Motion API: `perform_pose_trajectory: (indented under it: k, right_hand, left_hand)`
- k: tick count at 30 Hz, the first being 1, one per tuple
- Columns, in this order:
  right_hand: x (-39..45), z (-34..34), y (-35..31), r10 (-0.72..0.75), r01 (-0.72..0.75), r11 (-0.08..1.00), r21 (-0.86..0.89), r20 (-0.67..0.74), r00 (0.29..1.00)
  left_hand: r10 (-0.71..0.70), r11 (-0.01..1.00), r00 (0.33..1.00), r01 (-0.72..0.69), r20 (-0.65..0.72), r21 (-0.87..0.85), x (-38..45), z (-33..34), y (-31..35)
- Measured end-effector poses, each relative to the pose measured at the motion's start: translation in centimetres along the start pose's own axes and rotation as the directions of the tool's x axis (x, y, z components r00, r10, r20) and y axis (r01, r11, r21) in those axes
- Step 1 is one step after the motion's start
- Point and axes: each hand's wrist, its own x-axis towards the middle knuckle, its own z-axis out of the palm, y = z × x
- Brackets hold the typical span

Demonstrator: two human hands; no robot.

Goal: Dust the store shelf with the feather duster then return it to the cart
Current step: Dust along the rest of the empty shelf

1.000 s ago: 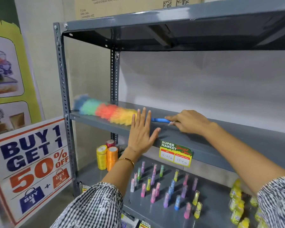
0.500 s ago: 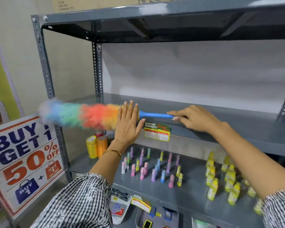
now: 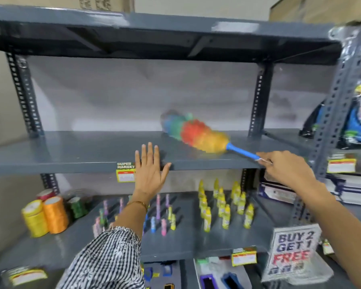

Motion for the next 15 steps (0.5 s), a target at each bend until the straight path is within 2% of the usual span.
perform_pose_trajectory:
  k: [3,8,11,15]
  right_hand:
    - [-0.8,-0.2,-0.1,-0.033,0.037,0.996,-0.078,0.046,0.998]
    - [-0.3,-0.7,-3.6,-0.191,0.199,0.974,-0.107,0.083,0.978]
    - [0.2,-0.8,-6.5,-0.306,0.314,0.947,-0.068,0.109,0.946]
    - [0.0,-1.4,-11.4,-0.465,0.47,0.882,-0.021,0.109,0.878]
  left_hand:
    - [-0.015,1.0,1.0,0.015,-0.007,-0.001,0.1,0.2,-0.1]
    - [0.039,0.997,0.999,-0.04,-0.027,-0.065,-0.4,-0.6,-0.9]
    - [0.013,0.996,0.999,-0.016,-0.046,-0.082,-1.1,-1.8,-2.3]
    - [-0.031,0.999,0.997,0.029,-0.064,-0.024,-2.7,-4.2,-6.2]
